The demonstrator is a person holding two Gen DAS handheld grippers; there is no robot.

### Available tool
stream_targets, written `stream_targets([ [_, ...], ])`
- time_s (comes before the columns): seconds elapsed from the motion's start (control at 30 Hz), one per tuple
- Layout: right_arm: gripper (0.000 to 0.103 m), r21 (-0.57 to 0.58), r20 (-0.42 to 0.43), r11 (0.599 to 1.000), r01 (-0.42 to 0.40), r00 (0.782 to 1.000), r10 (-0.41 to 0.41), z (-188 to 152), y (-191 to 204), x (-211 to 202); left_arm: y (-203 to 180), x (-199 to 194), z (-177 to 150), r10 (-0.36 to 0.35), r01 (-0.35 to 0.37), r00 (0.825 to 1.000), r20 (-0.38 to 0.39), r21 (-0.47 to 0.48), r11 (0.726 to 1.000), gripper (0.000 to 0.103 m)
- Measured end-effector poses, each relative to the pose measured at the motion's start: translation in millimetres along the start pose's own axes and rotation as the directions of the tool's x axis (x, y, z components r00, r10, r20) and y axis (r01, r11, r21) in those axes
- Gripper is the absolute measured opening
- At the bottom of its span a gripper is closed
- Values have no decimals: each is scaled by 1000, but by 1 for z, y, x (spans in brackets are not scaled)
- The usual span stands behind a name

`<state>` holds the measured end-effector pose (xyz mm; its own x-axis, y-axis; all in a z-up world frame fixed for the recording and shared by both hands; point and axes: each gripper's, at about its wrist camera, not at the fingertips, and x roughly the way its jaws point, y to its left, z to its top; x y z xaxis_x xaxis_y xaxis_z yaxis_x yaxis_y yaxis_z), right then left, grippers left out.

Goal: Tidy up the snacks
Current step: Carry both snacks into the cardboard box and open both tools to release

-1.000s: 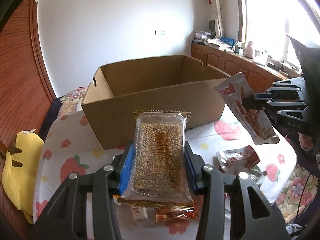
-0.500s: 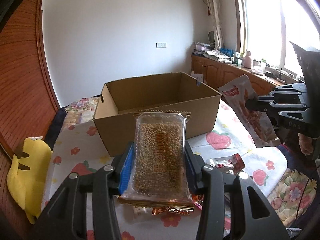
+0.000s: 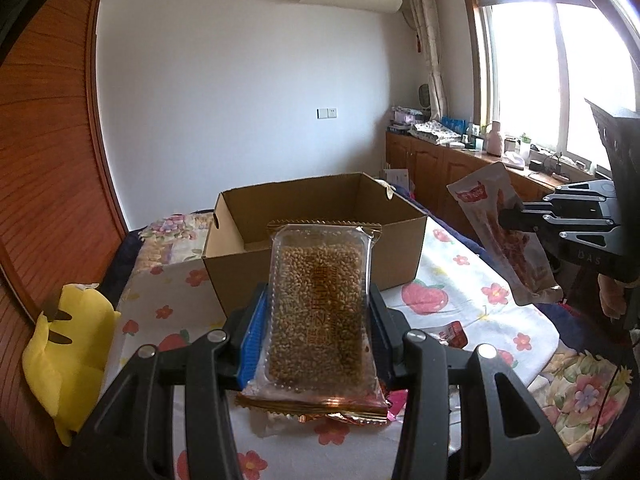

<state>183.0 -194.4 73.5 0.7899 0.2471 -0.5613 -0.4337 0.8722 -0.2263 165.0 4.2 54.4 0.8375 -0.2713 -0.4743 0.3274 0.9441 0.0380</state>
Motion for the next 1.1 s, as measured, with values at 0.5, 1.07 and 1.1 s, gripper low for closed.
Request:
stream_targets([
  [0.5, 6, 11, 46, 1000, 21, 999, -21, 10, 1, -23, 0, -4, 22, 11, -13, 998, 64, 23, 1000, 45],
  [1.07, 6, -32, 97, 999, -19, 995, 22, 71, 3, 33, 34, 54, 73, 12, -12, 995, 104, 1, 1000, 45],
  [1.1, 6, -35, 93, 999, -23, 995, 26, 75, 2, 40, 36, 59, 76, 13, -12, 994, 107, -1, 1000, 45],
])
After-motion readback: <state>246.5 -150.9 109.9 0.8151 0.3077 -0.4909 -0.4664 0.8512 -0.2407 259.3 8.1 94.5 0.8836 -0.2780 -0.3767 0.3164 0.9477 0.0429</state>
